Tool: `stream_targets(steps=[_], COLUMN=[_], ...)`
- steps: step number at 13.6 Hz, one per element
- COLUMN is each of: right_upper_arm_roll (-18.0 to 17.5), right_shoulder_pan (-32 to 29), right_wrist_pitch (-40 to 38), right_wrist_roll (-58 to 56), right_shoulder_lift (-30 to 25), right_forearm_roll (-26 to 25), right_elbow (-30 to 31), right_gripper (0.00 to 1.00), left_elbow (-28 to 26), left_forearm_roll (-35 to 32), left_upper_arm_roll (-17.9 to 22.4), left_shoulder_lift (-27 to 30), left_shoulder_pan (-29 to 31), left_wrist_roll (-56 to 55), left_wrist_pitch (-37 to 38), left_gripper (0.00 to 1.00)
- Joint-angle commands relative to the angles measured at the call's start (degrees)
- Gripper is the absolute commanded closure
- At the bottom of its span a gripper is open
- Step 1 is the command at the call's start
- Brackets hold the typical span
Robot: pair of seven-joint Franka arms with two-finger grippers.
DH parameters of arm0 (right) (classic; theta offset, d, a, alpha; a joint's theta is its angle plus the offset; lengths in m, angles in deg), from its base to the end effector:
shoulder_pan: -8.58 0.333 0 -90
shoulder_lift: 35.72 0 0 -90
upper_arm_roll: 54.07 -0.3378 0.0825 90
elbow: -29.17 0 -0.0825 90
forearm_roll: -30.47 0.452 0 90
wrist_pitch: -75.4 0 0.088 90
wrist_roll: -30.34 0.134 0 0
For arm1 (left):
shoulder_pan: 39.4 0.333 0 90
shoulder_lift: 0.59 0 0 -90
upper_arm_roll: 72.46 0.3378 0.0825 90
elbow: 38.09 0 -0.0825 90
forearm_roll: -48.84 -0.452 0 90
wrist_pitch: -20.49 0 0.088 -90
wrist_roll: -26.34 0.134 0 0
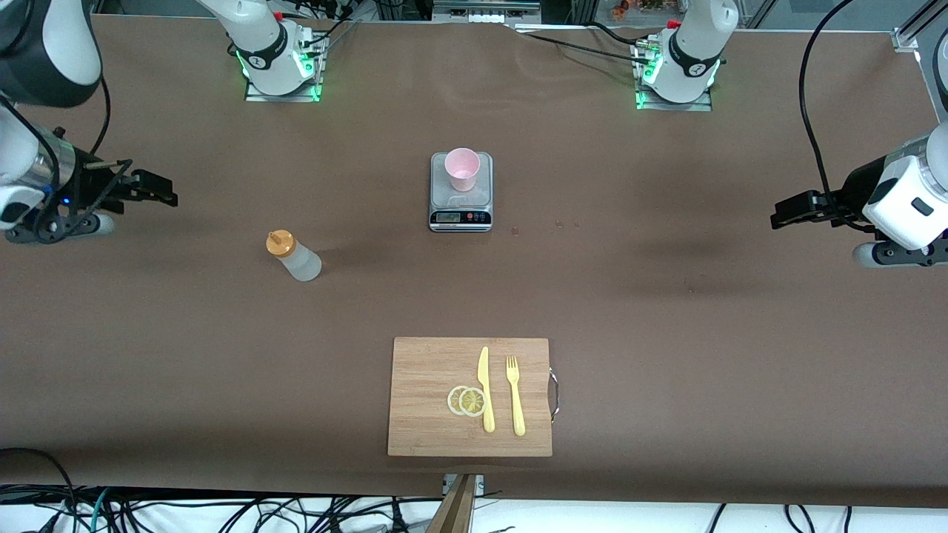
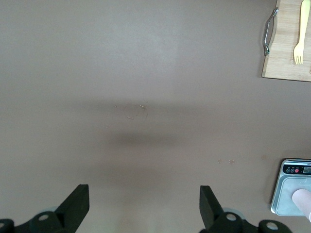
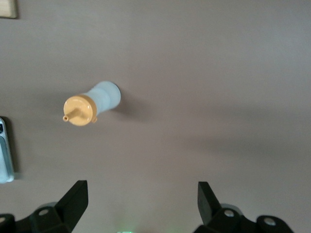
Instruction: Add sauce to pink cup with both arms
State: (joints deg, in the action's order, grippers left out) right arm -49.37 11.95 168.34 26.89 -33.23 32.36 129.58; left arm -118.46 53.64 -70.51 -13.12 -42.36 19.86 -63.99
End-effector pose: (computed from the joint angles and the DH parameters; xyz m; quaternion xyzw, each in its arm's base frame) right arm 0.6195 -0.0095 0.4993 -0.9960 -0.0160 0.0860 0.0182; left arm 0.6765 -0.0260 0.5594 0.9955 0.0465 -0.0756 0.0333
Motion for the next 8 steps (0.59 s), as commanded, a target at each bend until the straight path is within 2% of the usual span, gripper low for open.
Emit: stream_targets(steps=[1,3,8], right_upper_arm_roll=[0.04,0.22,0.39], right_shoulder_pan=[-0.38,-0.64,-1.17], right_wrist_pitch=[-8.28,-11.89,-11.03], right_wrist_roll=[5.99,6.25,8.37], right_shoulder_lift=[-0.65,-0.21,0.59], right_forearm_roll=[-1.63,-1.72,-1.37], right_elbow=[-7.04,-11.53,-11.9], right_gripper=[0.0,0.0,0.0], left_elbow=[1.45,1.36,1.44], left_forearm_roll=[0.47,0.47,0.38], left_upper_arm_roll=[0.07,0.07,-0.01], left_shoulder_lift=[-0.48,-0.48,-0.48], left_shoulder_pan=[-0.03,-0.03,-0.03], left_wrist_roll=[1.21,1.21,1.21], left_wrist_pitch=[1.08,1.08,1.08], left_gripper=[0.0,0.0,0.0])
